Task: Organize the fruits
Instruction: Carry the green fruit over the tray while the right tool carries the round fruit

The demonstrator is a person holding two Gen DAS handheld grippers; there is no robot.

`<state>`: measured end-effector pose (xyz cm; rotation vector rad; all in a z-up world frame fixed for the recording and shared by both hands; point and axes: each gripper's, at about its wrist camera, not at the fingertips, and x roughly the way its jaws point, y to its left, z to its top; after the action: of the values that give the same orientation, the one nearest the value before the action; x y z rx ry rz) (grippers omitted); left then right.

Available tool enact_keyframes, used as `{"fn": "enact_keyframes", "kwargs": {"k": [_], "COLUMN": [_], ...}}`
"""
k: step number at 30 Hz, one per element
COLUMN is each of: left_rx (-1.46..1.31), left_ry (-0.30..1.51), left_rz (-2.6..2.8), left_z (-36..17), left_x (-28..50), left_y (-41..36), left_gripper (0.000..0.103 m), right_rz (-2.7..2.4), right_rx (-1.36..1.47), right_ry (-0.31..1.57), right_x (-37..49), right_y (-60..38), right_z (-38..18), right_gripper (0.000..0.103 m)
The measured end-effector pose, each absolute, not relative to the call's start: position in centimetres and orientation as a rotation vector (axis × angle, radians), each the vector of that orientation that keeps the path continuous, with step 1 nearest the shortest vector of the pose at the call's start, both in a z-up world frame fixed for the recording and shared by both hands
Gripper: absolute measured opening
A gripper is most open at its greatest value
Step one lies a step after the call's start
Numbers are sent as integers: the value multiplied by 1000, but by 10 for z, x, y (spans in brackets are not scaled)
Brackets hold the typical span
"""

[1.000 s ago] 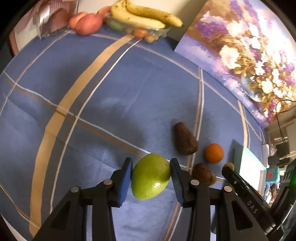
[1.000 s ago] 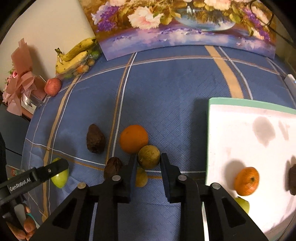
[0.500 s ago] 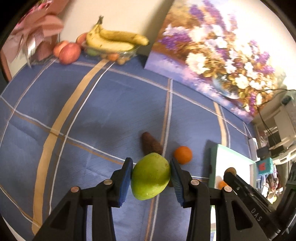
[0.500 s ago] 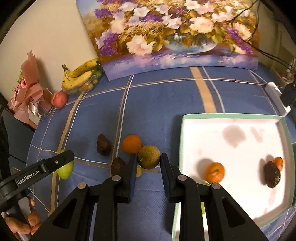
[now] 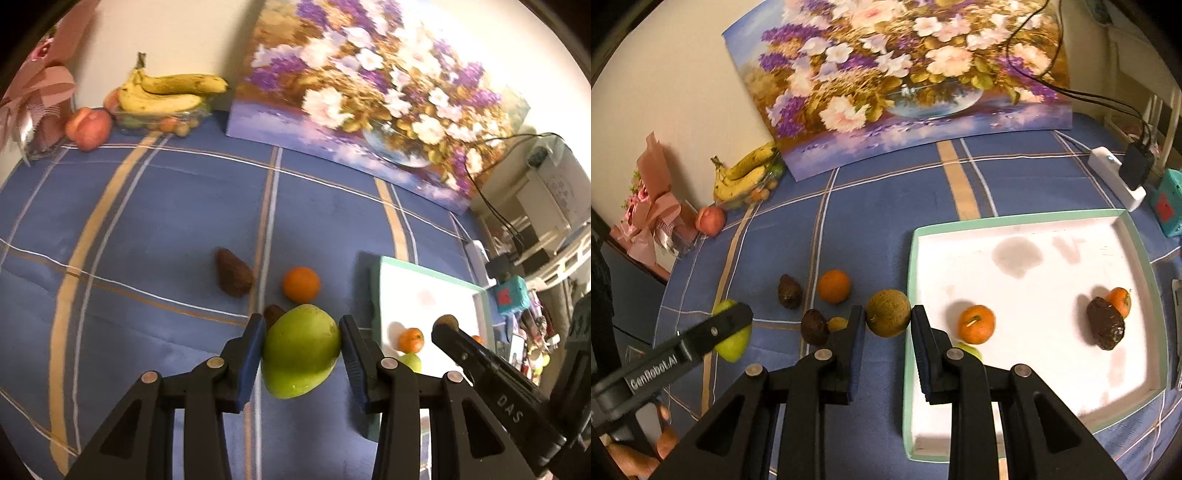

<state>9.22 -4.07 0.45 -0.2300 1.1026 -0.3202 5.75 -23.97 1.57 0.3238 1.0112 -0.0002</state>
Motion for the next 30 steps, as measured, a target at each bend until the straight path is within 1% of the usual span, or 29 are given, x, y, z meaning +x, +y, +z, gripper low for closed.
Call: {"fn": "enact_keyframes", "kwargs": {"k": [15,24,30], "left_rx": [-127,-96,-59], "left_ry": [1127,1107,1116], "left_rz": [-448,-493,-498], "left_z": [3,-1,-18], "left_x": [76,100,118], "left_y": [-112,-163,-191], "left_gripper": [44,44,44], "right_rz": [-258,-280,-323], "right_rx": [383,453,437], "right_ry": [987,950,994], "right_x": [37,46,65], "right_y": [-335,-373,-382], "right_z": [13,3,-21], "right_gripper": [26,26,26]}}
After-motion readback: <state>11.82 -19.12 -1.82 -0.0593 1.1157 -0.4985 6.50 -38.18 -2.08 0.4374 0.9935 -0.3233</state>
